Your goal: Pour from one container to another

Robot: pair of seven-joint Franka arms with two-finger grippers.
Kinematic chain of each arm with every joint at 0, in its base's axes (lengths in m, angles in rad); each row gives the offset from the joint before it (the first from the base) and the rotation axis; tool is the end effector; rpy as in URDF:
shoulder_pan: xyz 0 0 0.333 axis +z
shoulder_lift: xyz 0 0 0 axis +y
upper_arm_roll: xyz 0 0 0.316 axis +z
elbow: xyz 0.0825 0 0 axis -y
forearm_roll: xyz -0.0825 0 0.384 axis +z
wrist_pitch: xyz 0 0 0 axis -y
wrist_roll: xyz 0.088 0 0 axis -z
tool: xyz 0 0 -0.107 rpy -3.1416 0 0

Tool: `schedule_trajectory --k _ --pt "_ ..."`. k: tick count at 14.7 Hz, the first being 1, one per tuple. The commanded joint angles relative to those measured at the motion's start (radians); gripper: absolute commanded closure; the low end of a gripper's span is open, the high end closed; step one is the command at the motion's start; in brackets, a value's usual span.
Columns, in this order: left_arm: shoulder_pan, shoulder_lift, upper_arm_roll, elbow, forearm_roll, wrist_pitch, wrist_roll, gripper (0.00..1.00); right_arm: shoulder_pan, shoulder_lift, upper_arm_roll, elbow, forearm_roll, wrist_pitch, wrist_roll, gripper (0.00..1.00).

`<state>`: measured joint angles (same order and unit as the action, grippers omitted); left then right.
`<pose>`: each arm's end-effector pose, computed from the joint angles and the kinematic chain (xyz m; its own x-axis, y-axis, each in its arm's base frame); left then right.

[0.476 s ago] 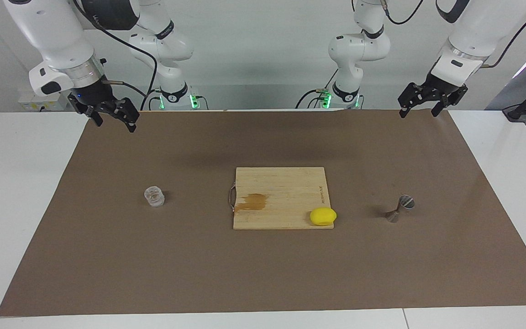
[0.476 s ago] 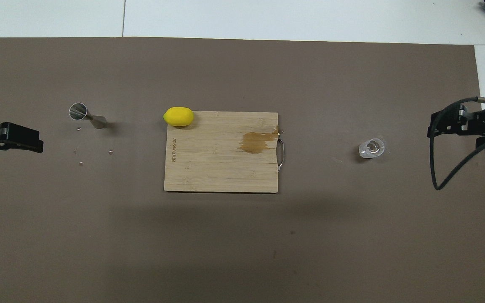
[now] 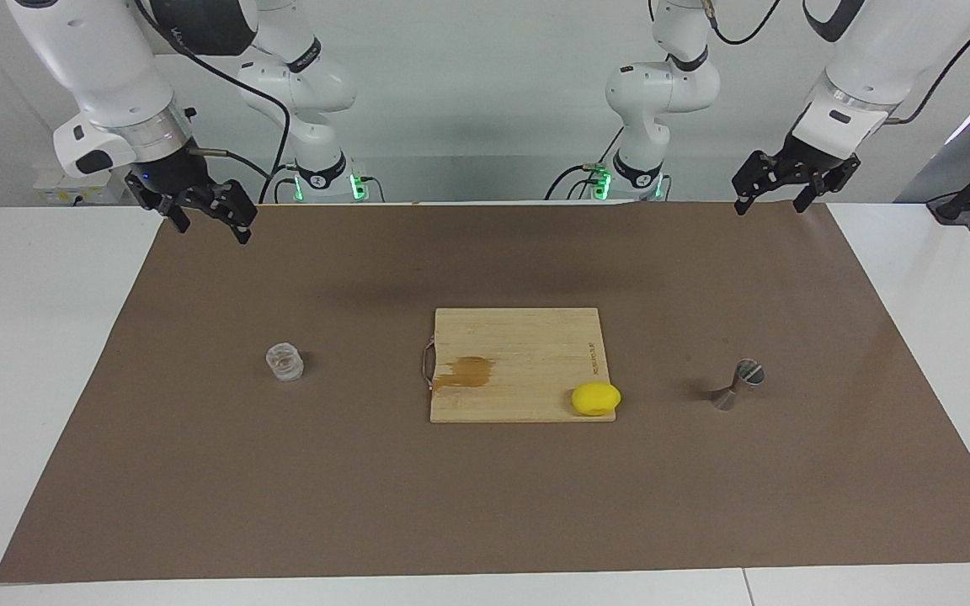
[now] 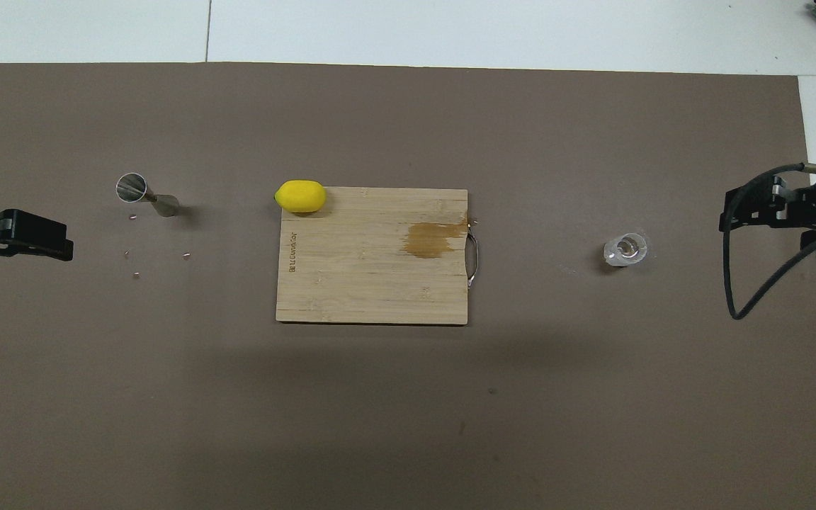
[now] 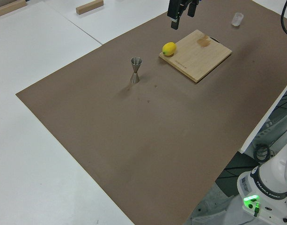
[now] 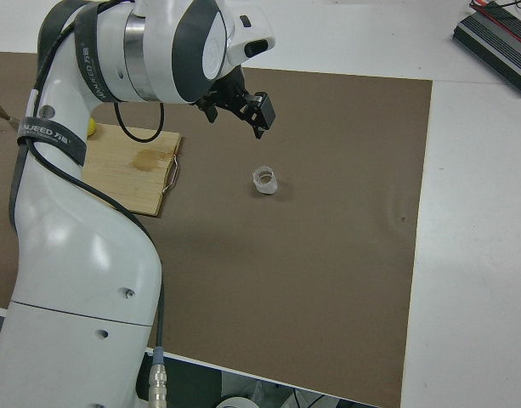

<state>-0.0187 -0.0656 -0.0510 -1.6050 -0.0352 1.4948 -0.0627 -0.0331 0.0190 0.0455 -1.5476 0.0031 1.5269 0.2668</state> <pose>0.5244 -0.0416 0.6374 0.9989 -0.0094 -0.0465 -0.0080 -0.9995 0.0290 0.5558 0.0070 0.6211 0.9671 -0.2515 -0.0393 -0.2515 -0.9678 0.0066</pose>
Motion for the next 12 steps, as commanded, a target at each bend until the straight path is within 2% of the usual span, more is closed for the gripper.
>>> schedule_trajectory --k 1,7,12 --pt "-0.004 -0.022 0.005 -0.019 -0.009 -0.002 -0.002 0.00 -0.015 -0.025 0.004 -0.028 0.028 -0.001 -0.017 0.00" --pt "-0.017 -0.039 0.003 -0.071 -0.011 0.064 -0.003 0.00 -0.015 -0.025 0.004 -0.028 0.028 -0.001 -0.017 0.00" --pt "-0.006 -0.045 0.005 -0.085 -0.019 0.046 -0.040 0.00 -0.015 -0.025 0.004 -0.028 0.028 -0.001 -0.017 0.00"
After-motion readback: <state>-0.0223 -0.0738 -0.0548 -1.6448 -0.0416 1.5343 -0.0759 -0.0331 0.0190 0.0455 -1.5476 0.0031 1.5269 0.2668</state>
